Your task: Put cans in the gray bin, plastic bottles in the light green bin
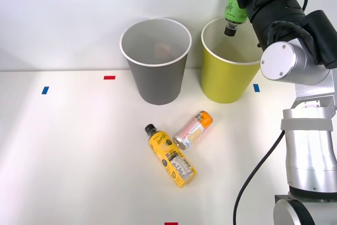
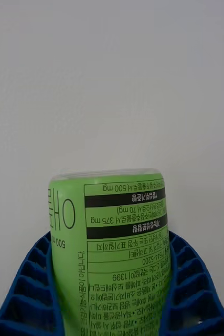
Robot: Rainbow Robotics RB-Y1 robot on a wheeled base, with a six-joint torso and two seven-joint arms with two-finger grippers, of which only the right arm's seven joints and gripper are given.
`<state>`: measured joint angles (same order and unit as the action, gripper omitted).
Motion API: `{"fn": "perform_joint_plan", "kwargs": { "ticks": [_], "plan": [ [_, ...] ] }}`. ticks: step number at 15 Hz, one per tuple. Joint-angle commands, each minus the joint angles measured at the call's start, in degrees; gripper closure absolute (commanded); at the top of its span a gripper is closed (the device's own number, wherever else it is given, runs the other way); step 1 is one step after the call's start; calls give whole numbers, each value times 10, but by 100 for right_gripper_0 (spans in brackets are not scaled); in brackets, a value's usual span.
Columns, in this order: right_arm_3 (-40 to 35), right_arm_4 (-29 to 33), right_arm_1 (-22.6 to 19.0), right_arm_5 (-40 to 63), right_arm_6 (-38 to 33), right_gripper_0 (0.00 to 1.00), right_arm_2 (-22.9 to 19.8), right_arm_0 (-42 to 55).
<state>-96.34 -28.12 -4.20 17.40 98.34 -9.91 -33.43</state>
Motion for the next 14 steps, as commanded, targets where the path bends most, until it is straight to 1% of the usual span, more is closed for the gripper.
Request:
{"fn": "perform_joint_plan", "kwargs": {
  "ticks": [1, 2, 4, 5, 6, 7, 8, 9, 11, 13, 14],
  "plan": [
    [0, 1, -5, 0, 1, 0, 2, 5],
    [0, 1, -19, -3, 3, 0, 9, 8],
    [-1, -8, -59, -30, 1, 0, 41, 22],
    [-1, -41, -80, -60, 3, 0, 61, 38],
    [-3, -59, -93, -84, 4, 0, 78, 51],
    [-13, -62, -113, -113, 5, 0, 95, 72],
    [-32, -61, -126, -119, 6, 0, 98, 92],
    [-58, -60, -136, -120, 8, 0, 100, 115],
    [-137, -62, -159, -120, 4, 0, 97, 180],
    [-223, -65, -168, -130, -1, 0, 90, 262],
    [-252, -66, -170, -148, -2, 0, 88, 300]
  ]
}}
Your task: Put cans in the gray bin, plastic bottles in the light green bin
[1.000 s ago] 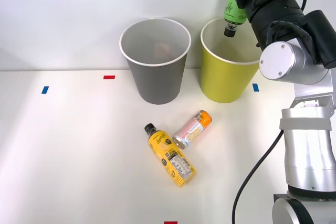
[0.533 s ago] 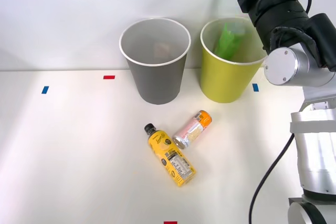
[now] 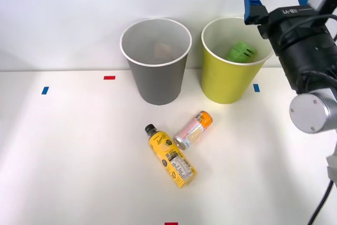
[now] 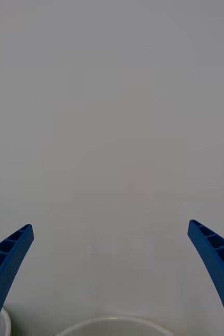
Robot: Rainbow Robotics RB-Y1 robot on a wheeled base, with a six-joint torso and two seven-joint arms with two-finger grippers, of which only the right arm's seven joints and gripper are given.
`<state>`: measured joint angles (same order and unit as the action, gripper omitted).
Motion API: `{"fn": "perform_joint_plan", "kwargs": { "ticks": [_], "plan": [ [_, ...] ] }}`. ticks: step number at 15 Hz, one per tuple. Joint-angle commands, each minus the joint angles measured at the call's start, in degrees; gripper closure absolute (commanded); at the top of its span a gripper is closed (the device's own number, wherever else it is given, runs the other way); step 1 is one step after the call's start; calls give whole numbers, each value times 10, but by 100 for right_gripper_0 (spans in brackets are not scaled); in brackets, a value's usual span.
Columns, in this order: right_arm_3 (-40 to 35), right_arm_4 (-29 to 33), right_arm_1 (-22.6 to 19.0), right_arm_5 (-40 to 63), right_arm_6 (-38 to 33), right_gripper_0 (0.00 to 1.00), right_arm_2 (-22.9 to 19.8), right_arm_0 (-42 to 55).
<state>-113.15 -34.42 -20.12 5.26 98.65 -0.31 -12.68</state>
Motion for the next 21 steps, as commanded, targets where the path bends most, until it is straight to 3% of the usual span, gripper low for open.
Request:
{"fn": "perform_joint_plan", "kwargs": {
  "ticks": [1, 5, 9, 16, 21],
  "plan": [
    [-107, -3, -11, -49, -5, 0, -8, 129],
    [-160, 1, -3, -178, -2, 0, 2, 296],
    [-160, 12, 54, -290, -4, 0, 28, 442],
    [-160, 19, 152, -299, 0, 0, 34, 608],
    [-160, 22, 153, -279, 1, 0, 22, 647]
  ]
}}
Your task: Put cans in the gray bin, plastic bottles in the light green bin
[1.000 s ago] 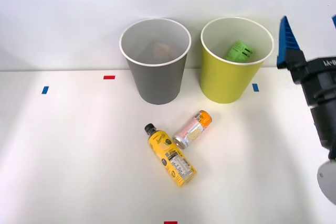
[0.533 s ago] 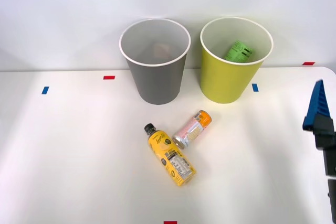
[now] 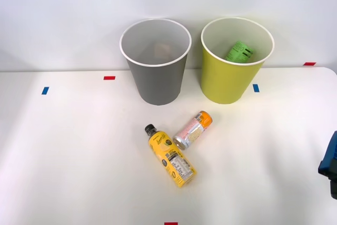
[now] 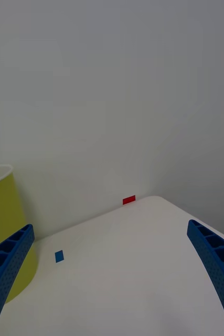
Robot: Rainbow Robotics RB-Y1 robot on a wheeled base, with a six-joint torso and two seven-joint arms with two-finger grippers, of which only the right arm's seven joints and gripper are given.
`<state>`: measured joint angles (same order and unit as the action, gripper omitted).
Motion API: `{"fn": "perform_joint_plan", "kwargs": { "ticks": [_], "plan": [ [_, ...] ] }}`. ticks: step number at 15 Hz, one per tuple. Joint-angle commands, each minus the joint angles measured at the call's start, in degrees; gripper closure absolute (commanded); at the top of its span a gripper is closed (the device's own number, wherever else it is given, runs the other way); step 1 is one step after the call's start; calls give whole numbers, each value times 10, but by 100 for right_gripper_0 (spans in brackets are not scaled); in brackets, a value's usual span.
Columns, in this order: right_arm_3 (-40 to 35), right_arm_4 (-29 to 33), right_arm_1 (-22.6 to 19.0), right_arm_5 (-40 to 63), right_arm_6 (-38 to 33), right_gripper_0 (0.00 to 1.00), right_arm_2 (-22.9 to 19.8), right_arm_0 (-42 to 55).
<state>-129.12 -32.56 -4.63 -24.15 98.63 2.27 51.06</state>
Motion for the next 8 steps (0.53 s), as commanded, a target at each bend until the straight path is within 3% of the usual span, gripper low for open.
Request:
{"fn": "perform_joint_plan", "kwargs": {
  "ticks": [1, 2, 8],
  "plan": [
    [4, 29, 2, 25, -3, 0, -10, 4],
    [10, 47, 7, 26, -5, 0, -14, -2],
    [140, 272, 18, -86, -214, 0, -43, -39]
  ]
}}
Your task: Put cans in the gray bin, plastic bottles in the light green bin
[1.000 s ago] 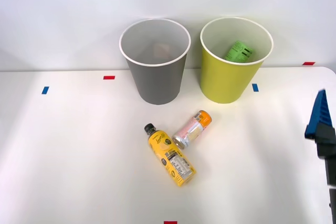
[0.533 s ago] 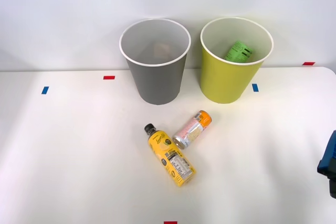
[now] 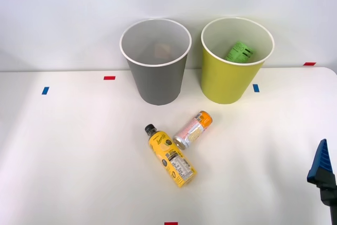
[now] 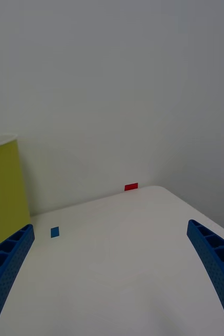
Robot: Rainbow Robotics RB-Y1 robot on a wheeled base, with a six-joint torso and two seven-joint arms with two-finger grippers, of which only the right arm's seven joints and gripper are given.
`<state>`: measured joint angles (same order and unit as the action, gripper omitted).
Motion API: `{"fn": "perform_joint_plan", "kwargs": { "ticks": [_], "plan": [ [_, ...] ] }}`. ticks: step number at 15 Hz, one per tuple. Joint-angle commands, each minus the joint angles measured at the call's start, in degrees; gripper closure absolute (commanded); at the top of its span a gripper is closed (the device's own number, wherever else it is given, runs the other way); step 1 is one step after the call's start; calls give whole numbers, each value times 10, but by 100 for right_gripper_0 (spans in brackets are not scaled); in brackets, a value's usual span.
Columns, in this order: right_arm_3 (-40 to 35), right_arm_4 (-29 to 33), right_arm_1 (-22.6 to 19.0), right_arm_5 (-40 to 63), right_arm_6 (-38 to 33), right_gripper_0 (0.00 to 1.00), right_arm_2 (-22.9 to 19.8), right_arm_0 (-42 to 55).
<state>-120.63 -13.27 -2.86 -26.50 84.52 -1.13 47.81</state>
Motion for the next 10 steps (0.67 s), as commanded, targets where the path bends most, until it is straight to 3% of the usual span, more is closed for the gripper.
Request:
{"fn": "perform_joint_plan", "kwargs": {
  "ticks": [1, 5, 7, 10],
  "plan": [
    [77, 101, -6, -91, -72, 0, -11, -3],
    [120, 121, -63, -154, -36, 0, 27, 45],
    [120, 99, -75, -165, 47, 0, 48, 73],
    [126, 47, -116, -165, 116, 0, 104, 100]
  ]
}}
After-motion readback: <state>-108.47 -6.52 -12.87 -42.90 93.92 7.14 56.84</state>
